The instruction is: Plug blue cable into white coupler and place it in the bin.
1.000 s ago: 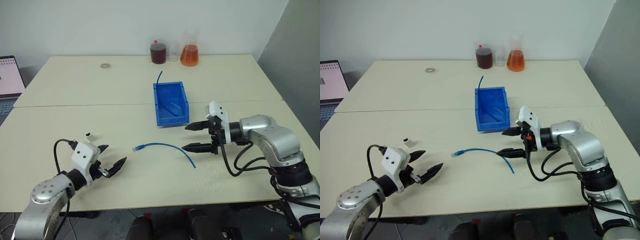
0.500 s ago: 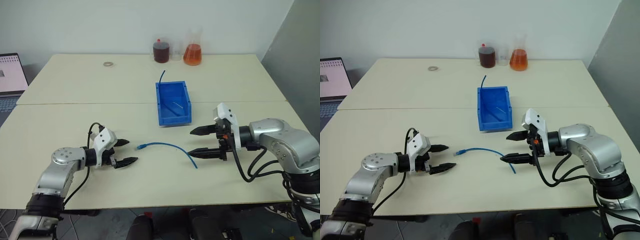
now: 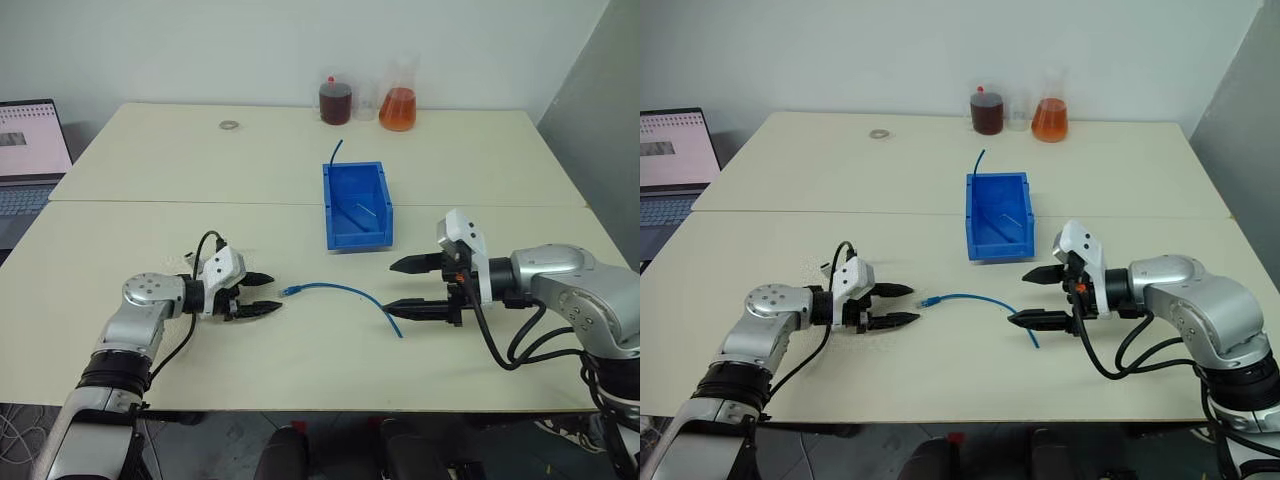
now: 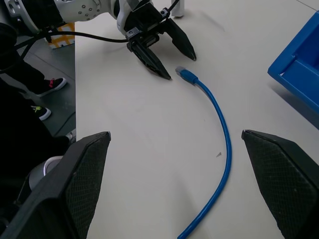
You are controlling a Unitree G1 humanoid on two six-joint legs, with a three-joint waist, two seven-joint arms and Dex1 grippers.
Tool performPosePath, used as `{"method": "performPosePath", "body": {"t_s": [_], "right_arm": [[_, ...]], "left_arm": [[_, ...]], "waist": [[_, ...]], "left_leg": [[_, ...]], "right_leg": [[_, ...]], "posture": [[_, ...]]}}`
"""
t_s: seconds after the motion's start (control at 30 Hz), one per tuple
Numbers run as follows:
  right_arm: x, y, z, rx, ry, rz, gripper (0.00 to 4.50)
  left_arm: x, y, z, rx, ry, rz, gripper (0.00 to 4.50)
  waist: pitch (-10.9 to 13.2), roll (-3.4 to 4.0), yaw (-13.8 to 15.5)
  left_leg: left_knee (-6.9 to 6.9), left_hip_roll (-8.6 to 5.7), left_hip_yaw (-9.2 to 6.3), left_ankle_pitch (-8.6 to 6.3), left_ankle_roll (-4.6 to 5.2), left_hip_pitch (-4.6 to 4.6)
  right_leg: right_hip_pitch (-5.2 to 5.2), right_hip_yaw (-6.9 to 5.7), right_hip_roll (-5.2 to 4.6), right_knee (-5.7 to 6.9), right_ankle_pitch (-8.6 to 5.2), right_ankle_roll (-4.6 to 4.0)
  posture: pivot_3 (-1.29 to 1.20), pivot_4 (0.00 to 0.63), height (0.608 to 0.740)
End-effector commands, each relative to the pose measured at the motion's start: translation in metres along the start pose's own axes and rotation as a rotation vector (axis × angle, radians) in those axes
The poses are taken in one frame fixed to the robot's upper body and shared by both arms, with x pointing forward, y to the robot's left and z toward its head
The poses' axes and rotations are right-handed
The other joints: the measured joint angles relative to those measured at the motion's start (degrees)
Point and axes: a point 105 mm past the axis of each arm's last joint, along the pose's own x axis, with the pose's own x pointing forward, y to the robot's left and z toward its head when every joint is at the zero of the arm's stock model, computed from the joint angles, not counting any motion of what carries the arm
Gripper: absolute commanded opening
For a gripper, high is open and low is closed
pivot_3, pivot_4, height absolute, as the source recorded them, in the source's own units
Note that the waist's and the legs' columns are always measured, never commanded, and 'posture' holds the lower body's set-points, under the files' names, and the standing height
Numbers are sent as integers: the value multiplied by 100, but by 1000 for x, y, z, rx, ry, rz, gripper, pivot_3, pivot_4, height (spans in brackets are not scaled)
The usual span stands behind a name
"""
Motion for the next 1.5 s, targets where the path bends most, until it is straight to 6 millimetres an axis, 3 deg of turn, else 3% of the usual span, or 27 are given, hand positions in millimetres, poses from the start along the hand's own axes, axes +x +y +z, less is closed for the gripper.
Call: {"method": "performPosePath", "body": {"t_s": [0.03, 0.3, 0.5, 0.63, 0.8, 0.93, 1.0, 1.3, 1.5], "right_arm": [[-5, -1, 7, -30, -25, -18, 4500], [-4, -3, 6, -31, -22, -15, 4500], [-3, -2, 6, -27, -27, -10, 4500], [-7, -2, 10, -8, -52, -32, 4500], [-13, 9, 24, 98, -165, 2, 4500], [-16, 10, 48, 192, -312, 43, 4500], [-16, 13, 60, 226, -373, 97, 4500], [-10, -3, 83, 337, -442, 209, 4500], [-7, -1, 89, 346, -422, 299, 4500]], "left_arm": [[10, -13, -10, -10, 36, -67, 1955], [8, -15, -13, -10, 43, -72, 342], [2, -14, -12, -13, 44, -53, 224], [-1, -9, 17, -57, -40, 18, 224], [-6, -18, 91, -115, -248, 77, 224], [-15, -23, 156, -189, -472, 116, 224], [-18, -27, 175, -233, -549, 109, 224], [-10, -55, 192, -417, -624, -102, 224], [-4, -68, 195, -469, -626, -191, 224]], "waist": [[-1, 1, -1], [-1, 1, -5], [-2, 2, -9], [-2, 2, -10], [1, -3, -6], [1, -2, -5], [1, -3, -8], [2, -2, -58], [2, -2, -51]], "left_leg": [[0, 0, 0, 0, 0, 0], [1, 1, 0, 0, 0, 1], [1, 2, 0, 0, 0, 2], [1, 3, -1, 0, 0, 1], [13, 7, -23, 0, 0, -18], [58, 5, -60, -1, 0, -35], [75, 4, -73, 0, 0, -39], [75, 3, -79, 1, 0, -16], [74, 2, -81, 1, 0, -18]], "right_leg": [[0, 0, 0, 0, 0, 0], [0, 0, 1, 1, 0, 0], [0, 0, 1, 2, 0, 0], [0, 0, 1, 3, 0, 0], [-4, -17, 1, 7, 0, -1], [1, -52, 0, 29, 0, -1], [3, -62, 0, 43, 0, 0], [7, -66, 8, 84, -6, -11], [7, -70, 6, 81, -8, -13]], "posture": [[0, 150, 740], [0, 150, 740], [0, 150, 740], [0, 150, 740], [0, 150, 740], [0, 150, 740], [0, 150, 740], [0, 150, 740], [0, 150, 740]]}}
